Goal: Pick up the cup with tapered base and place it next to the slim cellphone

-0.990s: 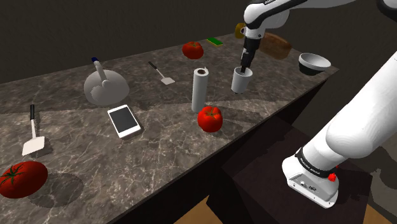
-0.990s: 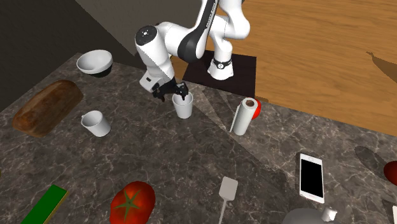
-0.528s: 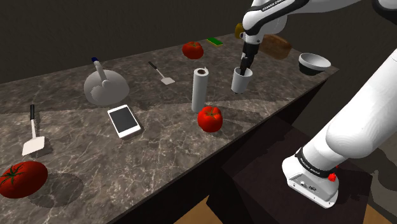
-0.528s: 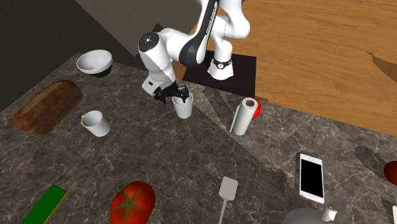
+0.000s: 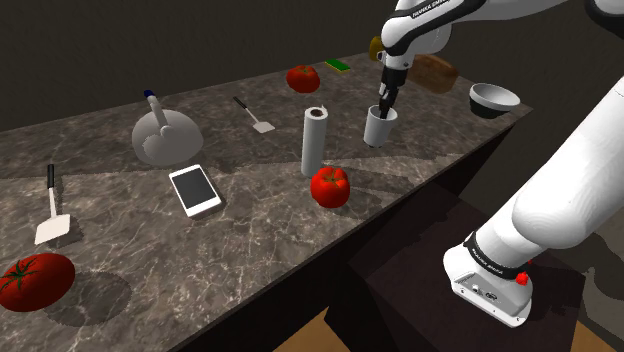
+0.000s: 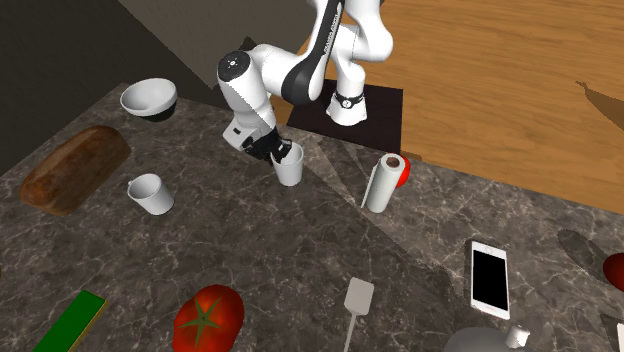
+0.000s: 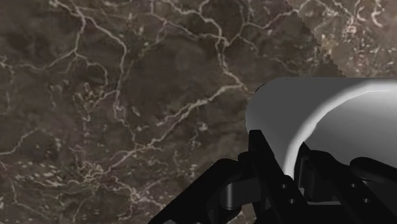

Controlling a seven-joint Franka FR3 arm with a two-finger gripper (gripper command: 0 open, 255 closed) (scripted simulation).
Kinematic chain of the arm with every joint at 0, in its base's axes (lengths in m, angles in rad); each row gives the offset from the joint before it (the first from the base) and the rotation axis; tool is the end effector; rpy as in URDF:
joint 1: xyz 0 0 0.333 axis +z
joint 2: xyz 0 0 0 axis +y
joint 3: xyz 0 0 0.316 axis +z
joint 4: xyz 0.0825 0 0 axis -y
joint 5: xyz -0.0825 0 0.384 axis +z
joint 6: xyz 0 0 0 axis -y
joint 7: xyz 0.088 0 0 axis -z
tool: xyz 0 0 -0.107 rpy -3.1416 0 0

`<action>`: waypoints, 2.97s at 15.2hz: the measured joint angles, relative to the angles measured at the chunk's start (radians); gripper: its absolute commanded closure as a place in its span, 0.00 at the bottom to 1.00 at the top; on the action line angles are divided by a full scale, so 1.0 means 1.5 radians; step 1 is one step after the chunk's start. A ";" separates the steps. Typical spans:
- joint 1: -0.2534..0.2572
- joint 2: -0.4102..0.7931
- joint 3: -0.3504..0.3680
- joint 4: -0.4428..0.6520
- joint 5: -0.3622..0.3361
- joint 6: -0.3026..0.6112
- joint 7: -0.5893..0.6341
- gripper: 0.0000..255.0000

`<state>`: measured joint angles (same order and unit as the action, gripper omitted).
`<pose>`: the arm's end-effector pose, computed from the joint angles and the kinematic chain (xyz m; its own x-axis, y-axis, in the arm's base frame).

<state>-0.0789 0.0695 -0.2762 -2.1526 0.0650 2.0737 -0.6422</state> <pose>0.4992 -0.1807 0.3579 0.9628 0.2524 -0.0968 0.2413 -0.9638 -0.1134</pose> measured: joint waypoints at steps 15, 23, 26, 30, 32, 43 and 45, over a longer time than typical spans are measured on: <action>0.001 -0.036 0.000 0.035 -0.012 -0.069 0.010 1.00; 0.002 -0.058 0.000 0.081 -0.020 -0.136 0.018 1.00; 0.002 -0.067 0.001 0.099 -0.022 -0.163 0.021 1.00; 0.003 -0.073 0.002 0.130 -0.024 -0.199 0.024 1.00; 0.002 -0.078 0.002 0.142 -0.025 -0.216 0.024 1.00; 0.003 -0.082 0.002 0.235 -0.027 -0.312 0.028 1.00; 0.006 -0.081 0.005 0.244 -0.025 -0.321 0.034 1.00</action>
<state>-0.0703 -0.0519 -0.2686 -1.7863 0.0270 1.5923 -0.5908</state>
